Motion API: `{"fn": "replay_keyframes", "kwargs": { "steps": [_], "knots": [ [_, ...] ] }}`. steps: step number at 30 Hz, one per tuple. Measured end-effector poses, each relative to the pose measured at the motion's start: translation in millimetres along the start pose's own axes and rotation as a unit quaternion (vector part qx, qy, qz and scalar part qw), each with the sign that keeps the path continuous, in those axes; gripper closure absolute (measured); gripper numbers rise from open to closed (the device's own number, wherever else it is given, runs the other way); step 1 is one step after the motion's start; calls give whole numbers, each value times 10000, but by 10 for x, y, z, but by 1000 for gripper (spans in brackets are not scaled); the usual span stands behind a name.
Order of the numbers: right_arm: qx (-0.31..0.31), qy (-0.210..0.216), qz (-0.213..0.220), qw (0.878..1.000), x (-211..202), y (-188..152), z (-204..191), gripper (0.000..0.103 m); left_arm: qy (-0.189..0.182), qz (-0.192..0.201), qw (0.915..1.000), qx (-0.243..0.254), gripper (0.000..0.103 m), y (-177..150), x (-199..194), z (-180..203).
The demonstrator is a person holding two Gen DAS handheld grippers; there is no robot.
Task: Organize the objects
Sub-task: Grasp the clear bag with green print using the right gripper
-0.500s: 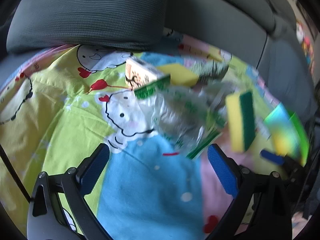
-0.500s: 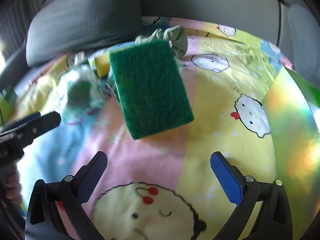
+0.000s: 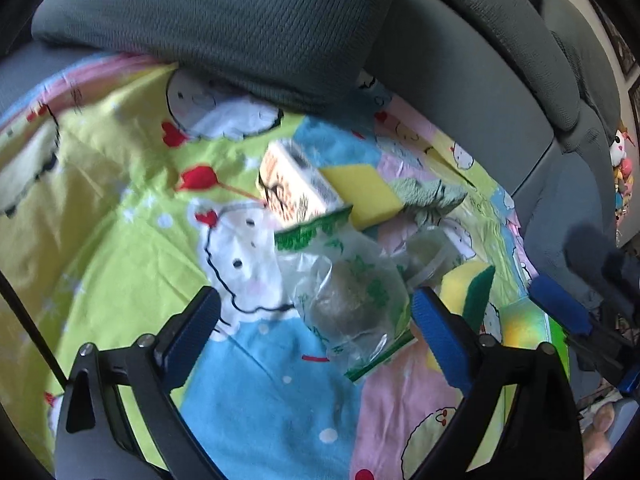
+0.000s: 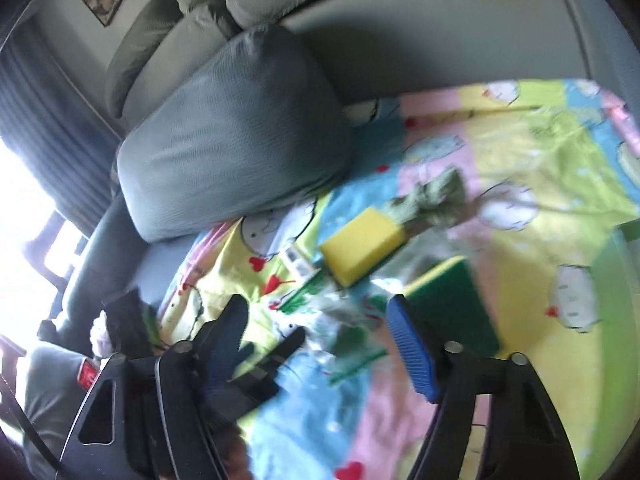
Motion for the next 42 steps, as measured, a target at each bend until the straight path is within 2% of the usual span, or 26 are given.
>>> {"fn": "replay_keyframes", "kwargs": {
  "steps": [2, 4, 7, 9, 12, 14, 18, 20, 22, 23, 32, 35, 39, 42],
  "knots": [
    [-168, -100, -124, 9997, 185, 12, -48, 31, 0, -201, 9998, -92, 26, -6, 116, -37],
    [-349, -375, -353, 9981, 423, -8, -82, 33, -59, -197, 9997, -102, 26, -17, 162, -36],
    [-333, -502, -611, 9963, 668, 18, -23, 46, -265, -164, 9995, -27, 31, 8, 168, 26],
    [-263, -504, -710, 9959, 767, 21, 49, 47, -137, -201, 9997, 58, 30, 4, 220, 54],
    [-88, -388, -829, 9958, 843, 20, 151, 47, -307, -303, 9991, 59, 36, -2, 268, 62],
    [-18, -323, -860, 9958, 863, 21, 185, 47, -292, -273, 9991, 157, 38, -16, 264, 87],
    [23, -528, -900, 9945, 906, 3, 219, 47, -293, -241, 9987, 352, 47, -45, 268, 130],
    [87, -388, -961, 9946, 940, 2, 248, 44, -282, -217, 9986, 389, 50, -48, 267, 134],
    [84, -349, -1053, 9938, 983, -10, 276, 30, -199, -202, 9985, 473, 50, -52, 283, 145],
    [73, -372, -1102, 9932, 1007, -18, 278, 29, -166, -190, 9982, 543, 50, -60, 287, 151],
    [-114, -213, -1252, 9918, 1116, -69, 242, 27, -59, -108, 9957, 913, 53, -113, 285, 174],
    [-93, -68, -1269, 9918, 1111, -88, 244, 29, -25, -76, 9947, 1024, 56, -142, 256, 204],
    [86, 384, -1293, 9908, 1040, -131, 255, 30, 85, 105, 9920, 1253, 58, -184, 140, 287],
    [97, 442, -1167, 9921, 945, -149, 208, 30, 67, 244, 9905, 1355, 58, -221, 30, 335]
  ]
}}
Point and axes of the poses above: each gripper's, at about its wrist camera, not at the fingertips, and x roughly the way its jaws point, z to its right, y to its top, the point moved 2 cm from there along x, roughly the way its jaws point, and after that the axes turned 10 degrees about -z, right-handed, at the moved point
